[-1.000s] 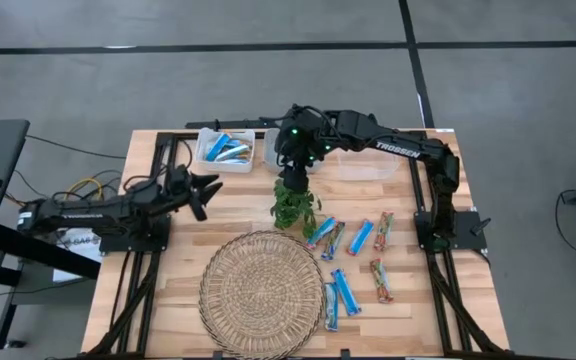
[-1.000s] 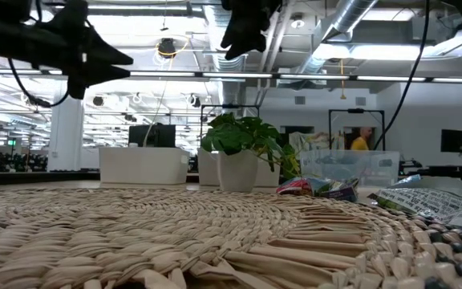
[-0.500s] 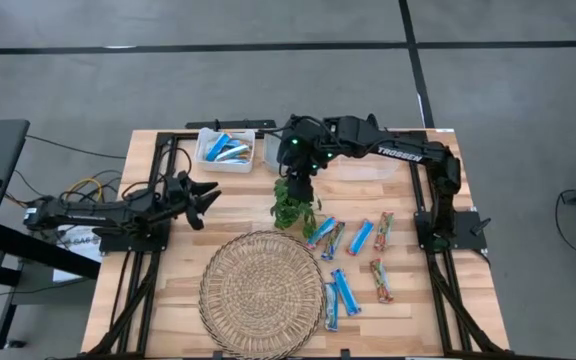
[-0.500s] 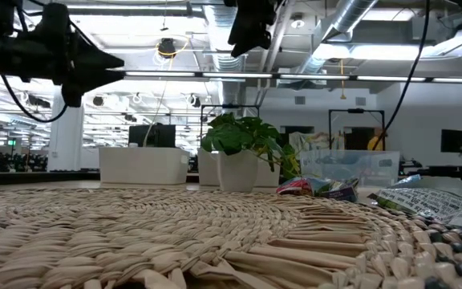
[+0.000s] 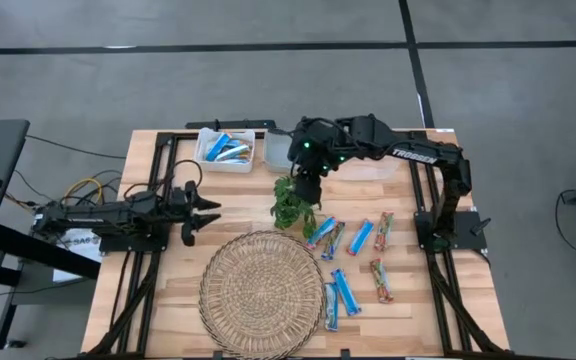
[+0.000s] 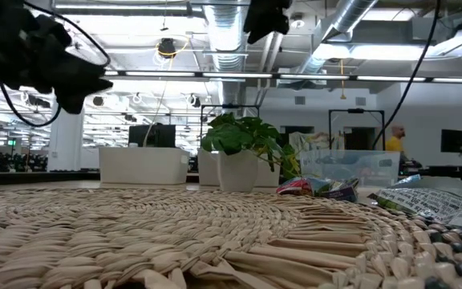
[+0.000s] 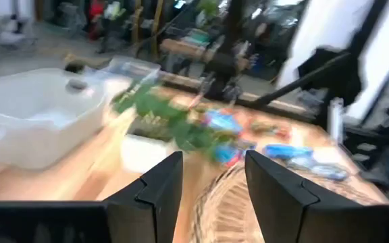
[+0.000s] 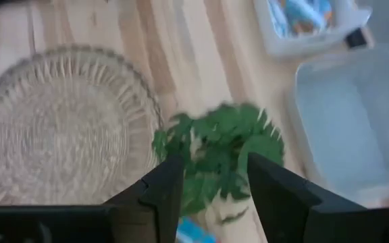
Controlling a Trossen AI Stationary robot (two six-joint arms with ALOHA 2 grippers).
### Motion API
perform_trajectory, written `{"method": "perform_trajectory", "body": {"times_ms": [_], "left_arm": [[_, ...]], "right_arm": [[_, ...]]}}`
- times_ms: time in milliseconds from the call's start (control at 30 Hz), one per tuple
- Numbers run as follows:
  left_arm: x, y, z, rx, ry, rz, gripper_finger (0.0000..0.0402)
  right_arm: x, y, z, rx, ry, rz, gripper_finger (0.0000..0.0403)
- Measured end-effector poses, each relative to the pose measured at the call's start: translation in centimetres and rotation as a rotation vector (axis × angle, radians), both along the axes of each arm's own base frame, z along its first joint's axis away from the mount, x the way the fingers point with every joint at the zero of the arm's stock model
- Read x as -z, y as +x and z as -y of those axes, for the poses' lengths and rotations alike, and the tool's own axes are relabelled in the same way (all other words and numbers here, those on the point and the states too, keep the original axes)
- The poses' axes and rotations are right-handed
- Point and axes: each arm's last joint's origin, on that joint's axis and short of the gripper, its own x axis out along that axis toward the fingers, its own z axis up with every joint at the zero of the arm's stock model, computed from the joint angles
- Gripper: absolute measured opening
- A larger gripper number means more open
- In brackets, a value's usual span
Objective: Pick and place Granola Bars by type
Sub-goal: Put the red granola bar into the transparent bin
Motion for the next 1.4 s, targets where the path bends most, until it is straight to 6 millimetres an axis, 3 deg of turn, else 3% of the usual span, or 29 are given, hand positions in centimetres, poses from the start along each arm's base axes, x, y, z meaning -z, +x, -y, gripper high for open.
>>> {"method": "perform_trajectory", "body": {"times_ms": [267,433,633,800,1000,1133,1400], "left_arm": [[-0.4,-0.5,0.2,0.073,0.046,0.053,0.0153],[-0.3,-0.4,0.2,0.074,-0.125,0.055,0.0153],[-0.3,-0.4,0.2,0.072,-0.198,0.057,0.0153],[-0.3,-0.4,0.2,0.071,-0.197,0.056,0.0153],[-0.3,-0.4,0.2,0.071,-0.194,0.055,0.0153],[-0.3,-0.4,0.2,0.070,-0.193,0.055,0.0153],[-0.3,-0.4,0.2,0.069,-0.195,0.054,0.0153]], "right_arm": [[0.4,-2.0,-2.2,-0.022,0.004,-0.090,0.0144],[1.4,-5.0,-2.5,-0.007,0.020,-0.131,0.0137],[4.3,-9.3,-2.9,0.025,0.088,-0.101,0.0134],[7.2,-13.0,-3.4,0.053,0.183,-0.205,0.0133],[10.6,-16.4,-3.5,0.462,0.265,-0.505,0.0138],[12.5,-18.0,-3.8,0.676,0.193,-0.656,0.0150],[14.9,-19.2,-5.9,0.975,0.068,-0.655,0.0173]]}}
